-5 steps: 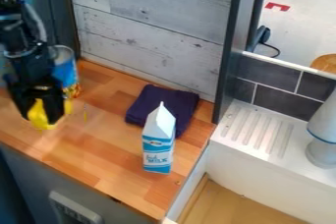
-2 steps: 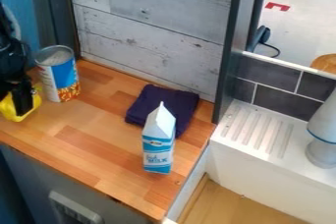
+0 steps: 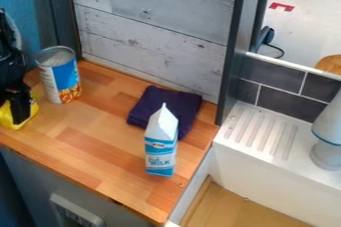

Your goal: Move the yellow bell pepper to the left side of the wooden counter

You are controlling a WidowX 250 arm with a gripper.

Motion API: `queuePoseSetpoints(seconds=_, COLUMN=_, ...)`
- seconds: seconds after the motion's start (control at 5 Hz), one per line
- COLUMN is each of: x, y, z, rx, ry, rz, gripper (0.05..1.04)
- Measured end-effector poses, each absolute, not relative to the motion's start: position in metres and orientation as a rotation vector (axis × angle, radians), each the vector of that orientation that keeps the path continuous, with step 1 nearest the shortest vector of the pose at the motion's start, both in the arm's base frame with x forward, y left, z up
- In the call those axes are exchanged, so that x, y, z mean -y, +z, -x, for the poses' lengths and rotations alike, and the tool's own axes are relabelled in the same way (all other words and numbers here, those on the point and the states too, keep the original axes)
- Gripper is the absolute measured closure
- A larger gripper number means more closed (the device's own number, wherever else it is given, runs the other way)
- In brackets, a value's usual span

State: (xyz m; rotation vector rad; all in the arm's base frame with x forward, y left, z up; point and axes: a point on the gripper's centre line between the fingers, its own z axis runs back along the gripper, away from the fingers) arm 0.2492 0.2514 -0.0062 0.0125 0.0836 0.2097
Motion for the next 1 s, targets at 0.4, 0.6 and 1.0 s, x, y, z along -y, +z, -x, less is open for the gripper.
queuePoseSetpoints(seconds=0.4, x=-0.249, y=-0.02, z=-0.241, rx=-0.141, ry=0.234, rz=-0.006, gripper=0.073)
queuePoseSetpoints(seconds=0.6, x=-0.246, y=0.012, z=-0.249, rx=-0.153, ry=0.267, rz=0.061, gripper=0.073)
queuePoseSetpoints(seconds=1.0, x=-0.243, y=0.121, z=-0.226, rx=-0.167, ry=0.324, rz=-0.036, gripper=0.073)
